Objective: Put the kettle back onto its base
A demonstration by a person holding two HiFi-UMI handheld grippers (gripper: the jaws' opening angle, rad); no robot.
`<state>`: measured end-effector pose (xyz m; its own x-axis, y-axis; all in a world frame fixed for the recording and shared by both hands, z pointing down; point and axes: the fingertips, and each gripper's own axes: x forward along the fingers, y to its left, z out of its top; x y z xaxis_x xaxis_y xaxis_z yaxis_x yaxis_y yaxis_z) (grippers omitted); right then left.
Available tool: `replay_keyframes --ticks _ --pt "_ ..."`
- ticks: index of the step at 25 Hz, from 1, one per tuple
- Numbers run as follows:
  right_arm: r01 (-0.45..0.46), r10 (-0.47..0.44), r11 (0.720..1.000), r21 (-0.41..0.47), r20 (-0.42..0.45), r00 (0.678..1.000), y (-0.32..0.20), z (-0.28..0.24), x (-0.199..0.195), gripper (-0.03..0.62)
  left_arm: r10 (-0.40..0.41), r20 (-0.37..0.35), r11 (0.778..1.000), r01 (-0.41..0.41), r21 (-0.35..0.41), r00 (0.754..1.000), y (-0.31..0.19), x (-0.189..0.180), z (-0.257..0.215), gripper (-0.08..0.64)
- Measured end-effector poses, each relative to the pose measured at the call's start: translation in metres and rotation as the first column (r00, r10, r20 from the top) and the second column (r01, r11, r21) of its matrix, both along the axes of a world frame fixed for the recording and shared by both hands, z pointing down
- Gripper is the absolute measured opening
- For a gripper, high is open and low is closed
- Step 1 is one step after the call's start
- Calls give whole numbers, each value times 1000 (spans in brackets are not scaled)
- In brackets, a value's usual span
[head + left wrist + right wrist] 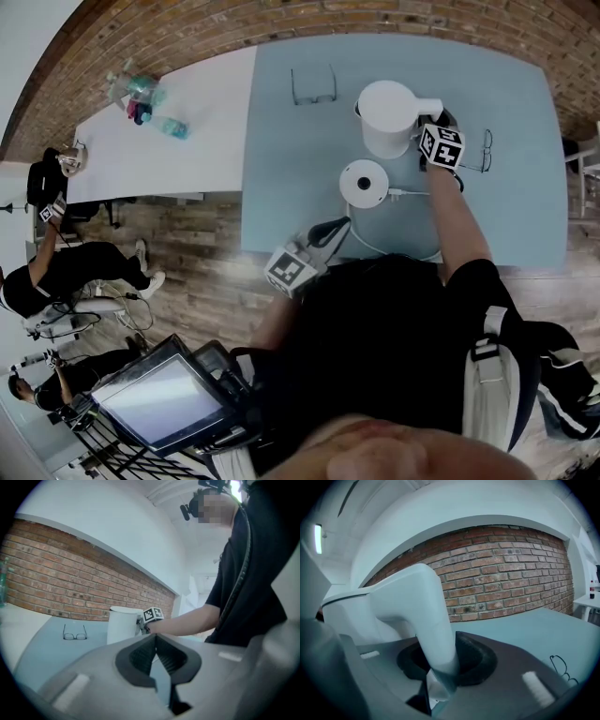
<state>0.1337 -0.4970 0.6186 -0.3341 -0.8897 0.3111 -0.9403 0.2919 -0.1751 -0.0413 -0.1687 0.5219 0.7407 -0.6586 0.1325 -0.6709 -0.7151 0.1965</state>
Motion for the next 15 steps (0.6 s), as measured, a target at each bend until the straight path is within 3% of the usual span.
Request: replay_keyframes --ticks 5,15 --pt "5 -5 1000 10 3 1000 1 -3 0 104 -4 -26 1000 4 -14 1000 1 -1 3 2" --pt "10 -11 999 34 29 1000 4 -16 2 110 8 -5 1000 -8 5 1000 1 2 -2 2"
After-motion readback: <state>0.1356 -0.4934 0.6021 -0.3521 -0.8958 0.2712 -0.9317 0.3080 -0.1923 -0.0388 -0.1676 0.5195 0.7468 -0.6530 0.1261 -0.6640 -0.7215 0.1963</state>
